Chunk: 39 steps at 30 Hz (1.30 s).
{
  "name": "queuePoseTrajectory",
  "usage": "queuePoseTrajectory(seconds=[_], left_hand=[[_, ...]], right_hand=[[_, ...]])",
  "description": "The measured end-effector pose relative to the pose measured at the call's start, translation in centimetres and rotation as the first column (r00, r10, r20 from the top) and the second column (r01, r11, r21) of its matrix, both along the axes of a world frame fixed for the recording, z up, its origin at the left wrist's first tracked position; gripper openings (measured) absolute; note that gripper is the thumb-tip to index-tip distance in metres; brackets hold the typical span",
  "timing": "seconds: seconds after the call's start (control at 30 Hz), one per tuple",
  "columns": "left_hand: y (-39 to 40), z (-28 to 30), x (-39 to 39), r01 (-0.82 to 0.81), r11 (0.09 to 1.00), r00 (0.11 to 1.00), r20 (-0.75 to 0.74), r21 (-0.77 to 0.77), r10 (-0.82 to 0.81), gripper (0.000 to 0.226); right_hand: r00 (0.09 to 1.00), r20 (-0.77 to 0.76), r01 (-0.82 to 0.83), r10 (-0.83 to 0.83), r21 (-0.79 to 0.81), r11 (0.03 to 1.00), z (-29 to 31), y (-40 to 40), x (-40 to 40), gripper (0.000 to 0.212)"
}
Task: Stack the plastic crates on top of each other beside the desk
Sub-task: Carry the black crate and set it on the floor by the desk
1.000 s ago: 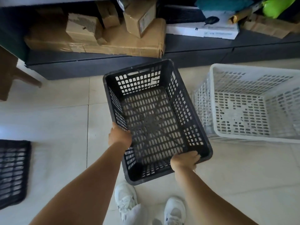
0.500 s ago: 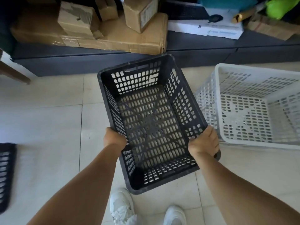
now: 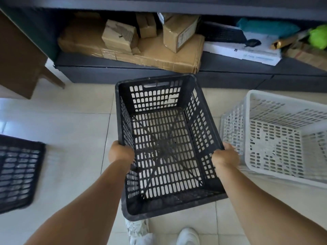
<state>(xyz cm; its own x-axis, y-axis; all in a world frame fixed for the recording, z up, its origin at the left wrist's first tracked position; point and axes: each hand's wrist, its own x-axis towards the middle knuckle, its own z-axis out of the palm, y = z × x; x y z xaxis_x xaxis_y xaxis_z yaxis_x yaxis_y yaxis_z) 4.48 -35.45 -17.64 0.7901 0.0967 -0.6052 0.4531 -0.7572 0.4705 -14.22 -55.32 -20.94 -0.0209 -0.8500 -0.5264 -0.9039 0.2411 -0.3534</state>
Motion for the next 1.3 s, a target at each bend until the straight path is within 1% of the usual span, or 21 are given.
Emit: queuePoseTrajectory(seconds=[0.2, 0.37, 0.5, 0.6, 0.73, 0.83, 0.97, 1.03, 1.13, 1.23, 1.27, 1.3], left_hand=[[4.5, 7.2, -0.4, -0.157, 0.987, 0.986, 0.057, 0.020, 0.156, 0.030], [7.9, 13.4, -1.0, -0.333, 0.942, 0.937, 0.094, -0.049, 0.337, 0.032], [11.2, 18.3, -2.2, -0.448, 0.885, 0.881, 0.108, -0.124, 0.461, 0.035], [13.8, 21.9, -2.9, -0.564, 0.803, 0.799, 0.121, -0.192, 0.589, 0.037], [18.2, 25.6, -3.5, -0.633, 0.735, 0.723, 0.155, -0.243, 0.673, 0.040], [21.6, 28.0, -4.2, -0.694, 0.679, 0.656, 0.177, -0.239, 0.734, 0.046], [26.1, 31.1, -4.9, -0.775, 0.587, 0.552, 0.200, -0.236, 0.809, 0.045], [28.5, 32.2, -5.2, -0.810, 0.537, 0.501, 0.198, -0.236, 0.842, 0.048], [31.9, 33.2, -5.6, -0.844, 0.451, 0.412, 0.188, -0.292, 0.892, 0.045], [35.2, 34.0, -5.7, -0.871, 0.371, 0.327, 0.184, -0.323, 0.927, 0.039], [36.4, 34.2, -5.5, -0.877, 0.351, 0.305, 0.185, -0.327, 0.934, 0.039], [37.5, 34.5, -5.3, -0.883, 0.329, 0.283, 0.181, -0.333, 0.942, 0.039]], right_hand=[[0.991, 0.123, -0.045, 0.051, -0.053, 0.998, 8.1, 1.8, 2.8, 0.038], [0.972, 0.205, -0.103, 0.113, -0.059, 0.993, 15.1, 3.2, 5.7, 0.039], [0.951, 0.246, -0.179, 0.187, -0.055, 0.982, 19.7, 5.2, 7.9, 0.039], [0.931, 0.281, -0.231, 0.235, -0.049, 0.972, 22.5, 7.1, 9.7, 0.041], [0.904, 0.318, -0.289, 0.286, -0.039, 0.957, 25.6, 10.4, 12.2, 0.043], [0.885, 0.335, -0.334, 0.323, -0.026, 0.942, 27.4, 13.3, 13.9, 0.045], [0.857, 0.366, -0.388, 0.362, -0.002, 0.921, 29.7, 18.0, 16.0, 0.045], [0.845, 0.376, -0.414, 0.380, 0.011, 0.910, 30.7, 20.7, 17.2, 0.044], [0.828, 0.381, -0.452, 0.412, 0.017, 0.892, 31.9, 24.5, 19.3, 0.040], [0.772, 0.429, -0.529, 0.469, 0.026, 0.848, 32.8, 28.4, 21.3, 0.037], [0.754, 0.440, -0.554, 0.487, 0.029, 0.832, 33.1, 29.7, 22.0, 0.038], [0.755, 0.444, -0.549, 0.482, 0.027, 0.835, 33.5, 31.1, 22.7, 0.042]])
